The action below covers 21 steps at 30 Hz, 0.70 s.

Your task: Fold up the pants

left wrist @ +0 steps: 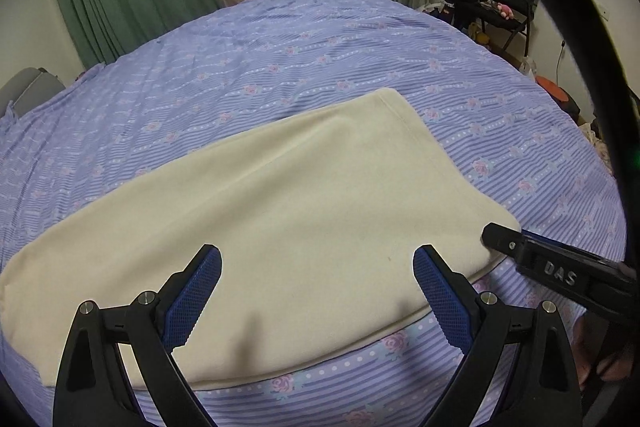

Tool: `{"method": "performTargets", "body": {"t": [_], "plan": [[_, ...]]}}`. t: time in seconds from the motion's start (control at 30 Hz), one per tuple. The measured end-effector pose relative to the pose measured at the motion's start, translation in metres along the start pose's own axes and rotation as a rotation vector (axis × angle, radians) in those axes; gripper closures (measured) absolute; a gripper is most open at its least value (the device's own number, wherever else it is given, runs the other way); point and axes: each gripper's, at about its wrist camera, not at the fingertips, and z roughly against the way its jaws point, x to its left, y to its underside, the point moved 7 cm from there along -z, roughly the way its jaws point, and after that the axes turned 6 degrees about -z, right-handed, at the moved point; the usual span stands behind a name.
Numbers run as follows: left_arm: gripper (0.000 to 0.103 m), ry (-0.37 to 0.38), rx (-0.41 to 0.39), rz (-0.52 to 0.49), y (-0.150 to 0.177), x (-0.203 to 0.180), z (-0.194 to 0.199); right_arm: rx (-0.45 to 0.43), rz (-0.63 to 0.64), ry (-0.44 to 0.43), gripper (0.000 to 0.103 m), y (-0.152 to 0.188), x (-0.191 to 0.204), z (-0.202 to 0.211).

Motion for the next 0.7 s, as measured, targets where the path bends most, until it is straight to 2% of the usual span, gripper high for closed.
{"method": "performTargets", "body": {"t": [0.03,0.1,0.2,0.27,0.43,0.63,0.7], "plan": [[0.005,0.003,-0.001,-0.002,0.0,-0.001,0.0,-0.004,-0.006,0.004,0.078,-0.002,-0.002,-0.001],[0.005,0.009,-0.006,-0.01,0.0,-0.002,0.001,-0.026,0.016,-0.002,0.095,-0.006,0.002,0.005],[0.005,0.014,-0.011,-0.016,-0.001,-0.005,0.001,-0.083,0.086,0.021,0.096,-0.009,0.009,0.023],[0.005,0.019,-0.009,-0.018,-0.002,-0.007,0.0,-0.099,0.101,0.038,0.096,-0.01,0.006,0.029],[0.005,0.017,0.001,-0.037,-0.002,-0.012,-0.002,-0.034,0.089,0.09,0.096,-0.007,-0.012,0.007],[0.005,0.014,0.006,-0.037,0.0,-0.01,-0.002,-0.036,0.083,0.16,0.095,0.003,-0.027,0.018],[0.005,0.011,0.003,-0.034,-0.001,-0.009,-0.001,-0.048,0.044,0.165,0.075,0.004,-0.037,0.029]]}}
